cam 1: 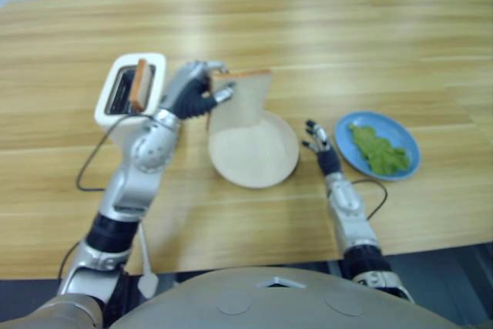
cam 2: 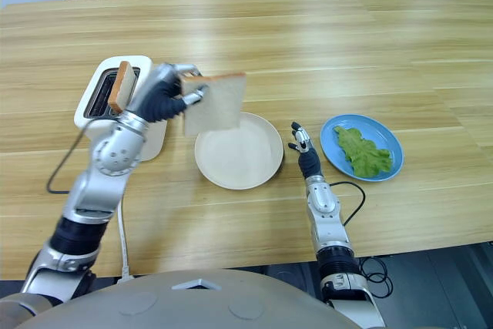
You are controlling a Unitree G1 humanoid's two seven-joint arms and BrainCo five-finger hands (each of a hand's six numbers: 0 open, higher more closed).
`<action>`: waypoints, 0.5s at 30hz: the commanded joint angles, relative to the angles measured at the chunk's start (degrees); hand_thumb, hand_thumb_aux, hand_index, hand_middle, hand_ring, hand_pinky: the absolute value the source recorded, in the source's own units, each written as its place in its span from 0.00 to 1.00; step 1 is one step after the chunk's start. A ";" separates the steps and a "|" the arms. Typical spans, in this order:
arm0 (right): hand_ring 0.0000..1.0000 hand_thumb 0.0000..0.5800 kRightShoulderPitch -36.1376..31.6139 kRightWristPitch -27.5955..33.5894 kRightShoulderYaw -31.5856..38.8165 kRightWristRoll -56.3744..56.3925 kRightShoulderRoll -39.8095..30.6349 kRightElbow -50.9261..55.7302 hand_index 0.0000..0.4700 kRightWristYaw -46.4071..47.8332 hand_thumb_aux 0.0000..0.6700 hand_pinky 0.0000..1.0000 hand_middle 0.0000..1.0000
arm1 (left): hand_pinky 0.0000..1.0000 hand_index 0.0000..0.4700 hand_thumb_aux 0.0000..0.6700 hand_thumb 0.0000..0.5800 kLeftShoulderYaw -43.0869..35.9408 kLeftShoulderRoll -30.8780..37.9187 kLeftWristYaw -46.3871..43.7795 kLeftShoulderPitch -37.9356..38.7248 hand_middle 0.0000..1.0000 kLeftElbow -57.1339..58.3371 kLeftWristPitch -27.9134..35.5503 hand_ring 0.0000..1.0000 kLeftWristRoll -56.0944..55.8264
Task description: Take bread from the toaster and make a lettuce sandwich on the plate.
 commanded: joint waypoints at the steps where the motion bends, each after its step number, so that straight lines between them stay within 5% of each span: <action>1: 0.00 0.00 1.30 2.48 0.48 -0.40 0.16 2.35 0.00 0.03 0.00 0.00 0.00 | 1.00 0.98 1.00 1.00 -3.20 -1.53 0.06 -2.93 1.00 13.36 -4.43 1.00 -0.01; 15: 0.00 0.00 1.59 3.21 0.64 -0.40 -0.02 1.60 0.00 0.13 0.00 0.00 0.00 | 1.00 0.98 1.00 1.00 -7.62 -7.43 1.73 -10.00 1.00 42.61 -15.14 1.00 -0.40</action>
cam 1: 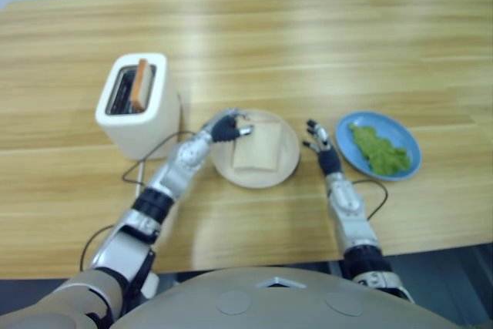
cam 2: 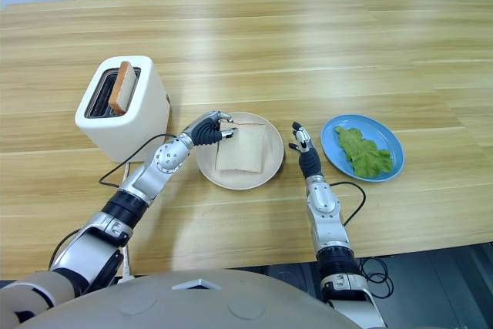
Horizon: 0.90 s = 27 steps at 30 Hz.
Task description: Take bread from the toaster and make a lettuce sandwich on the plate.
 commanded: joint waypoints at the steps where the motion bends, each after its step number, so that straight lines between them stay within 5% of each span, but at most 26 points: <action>1: 0.00 0.00 1.42 2.54 0.68 -0.39 0.07 2.05 0.00 0.46 0.00 0.00 0.00 | 1.00 0.98 1.00 1.00 -2.83 -0.64 0.36 -0.52 1.00 3.98 -1.67 1.00 2.21; 4: 0.00 0.00 1.54 2.63 0.78 -0.40 0.11 1.81 0.00 0.48 0.00 0.00 0.00 | 1.00 0.98 1.00 1.00 -7.01 1.24 6.15 -1.51 1.00 4.35 -0.66 1.00 11.23; 5: 0.00 0.00 1.55 2.68 0.80 -0.40 0.11 1.74 0.00 0.49 0.00 0.00 0.00 | 0.96 0.79 0.80 0.96 -8.84 2.51 9.73 -2.13 0.96 3.89 1.18 0.96 16.20; 6: 0.00 0.00 1.57 2.71 0.79 -0.38 0.10 1.67 0.00 0.52 0.00 0.00 0.00 | 0.16 0.00 0.00 0.00 -9.94 3.57 12.63 -2.53 0.16 3.29 2.68 0.16 19.74; 7: 0.00 0.00 1.59 2.75 0.82 -0.35 0.10 1.60 0.00 0.56 0.00 0.00 0.00 | 0.00 0.00 0.00 0.00 -11.03 4.82 15.44 -2.65 0.00 1.96 4.53 0.00 23.58; 16: 0.00 0.00 1.94 2.94 0.80 -0.19 0.10 1.10 0.00 0.69 0.00 0.00 0.00 | 0.00 0.00 0.00 0.00 -9.38 15.37 20.91 4.92 0.00 -25.76 12.40 0.00 40.03; 22: 0.00 0.00 3.12 2.54 1.63 -1.73 -0.55 -4.24 0.00 0.44 0.00 0.00 0.00 | 0.00 0.00 0.00 0.00 -1.00 17.75 20.89 10.25 0.00 -42.03 13.41 0.00 38.98; 27: 0.00 0.00 5.35 3.10 1.25 -5.76 -4.82 -23.34 0.00 0.51 0.00 0.00 0.00 | 0.00 0.00 0.00 0.00 4.23 13.45 18.06 14.65 0.00 -44.02 11.56 0.00 25.39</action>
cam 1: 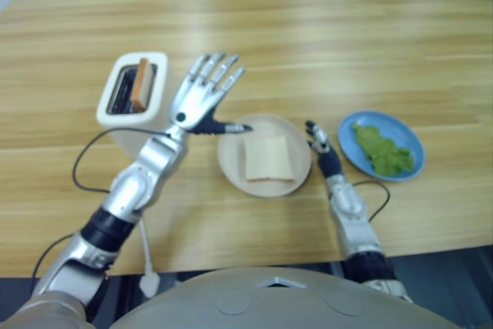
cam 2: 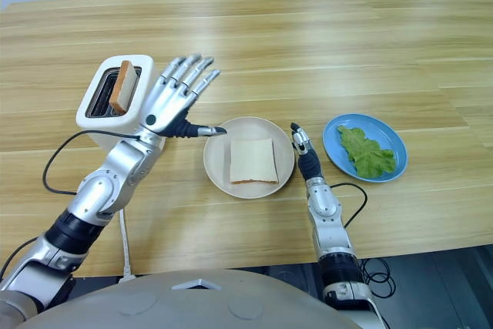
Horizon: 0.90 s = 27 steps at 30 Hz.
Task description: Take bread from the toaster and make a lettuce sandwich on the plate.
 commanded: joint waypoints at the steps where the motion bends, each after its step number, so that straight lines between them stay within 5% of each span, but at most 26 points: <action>1: 0.00 0.00 0.40 1.84 -3.22 -5.21 -6.14 -16.23 0.00 -0.14 0.00 0.00 0.00 | 0.00 0.00 0.00 0.00 3.14 -5.63 -3.92 3.93 0.00 4.17 -2.06 0.00 -15.68; 4: 0.00 0.00 -0.81 3.80 -8.43 -12.98 -14.39 -20.64 0.00 -2.83 0.00 0.00 0.00 | 0.00 0.00 0.00 0.00 4.16 -9.54 -6.48 6.57 0.00 9.36 -3.43 0.00 -24.23; 7: 0.00 0.00 -3.38 4.31 -11.28 -23.29 -25.99 -13.42 0.00 -7.07 0.00 0.00 0.00 | 0.00 0.00 0.00 0.00 5.41 -13.26 -7.77 10.25 0.00 9.93 -4.88 0.00 -32.04; 12: 0.00 0.00 -7.94 6.41 -2.03 -43.46 -42.24 5.88 0.00 -14.83 0.00 0.00 0.00 | 0.00 0.00 0.00 0.00 7.80 -18.93 -13.73 13.83 0.00 11.93 -6.52 0.00 -47.59; 18: 0.00 0.00 -12.32 8.21 10.62 -53.81 -46.72 23.84 0.00 -19.42 0.00 0.00 0.00 | 0.00 0.00 0.00 0.00 9.17 -19.78 -15.46 13.46 0.00 12.46 -6.73 0.00 -50.06; 27: 0.00 0.00 -13.80 11.77 17.15 -55.26 -48.15 31.27 0.00 -20.67 0.00 0.00 0.00 | 0.00 0.00 0.00 0.00 8.74 -21.29 -19.54 13.53 0.00 11.94 -4.91 0.00 -53.47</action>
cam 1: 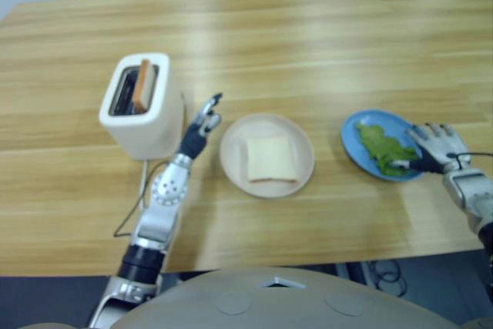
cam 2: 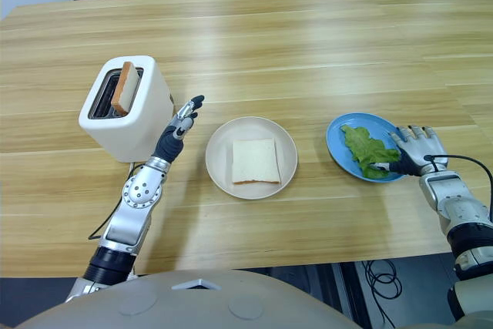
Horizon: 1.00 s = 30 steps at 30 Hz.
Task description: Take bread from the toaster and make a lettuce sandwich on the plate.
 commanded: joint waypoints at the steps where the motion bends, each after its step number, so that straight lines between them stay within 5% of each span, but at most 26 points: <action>1: 0.00 0.00 -0.67 0.58 1.70 0.58 -0.71 1.03 0.00 -0.27 0.00 0.00 0.00 | 0.00 0.00 0.00 0.00 -0.15 0.16 -1.02 0.51 0.00 -0.07 1.19 0.00 0.02; 30: 0.00 0.00 -0.80 2.73 10.16 -0.88 3.15 -2.50 0.00 -1.27 0.00 0.00 0.00 | 0.00 0.00 0.00 0.00 -0.36 0.24 -1.48 1.53 0.00 0.01 1.54 0.00 2.11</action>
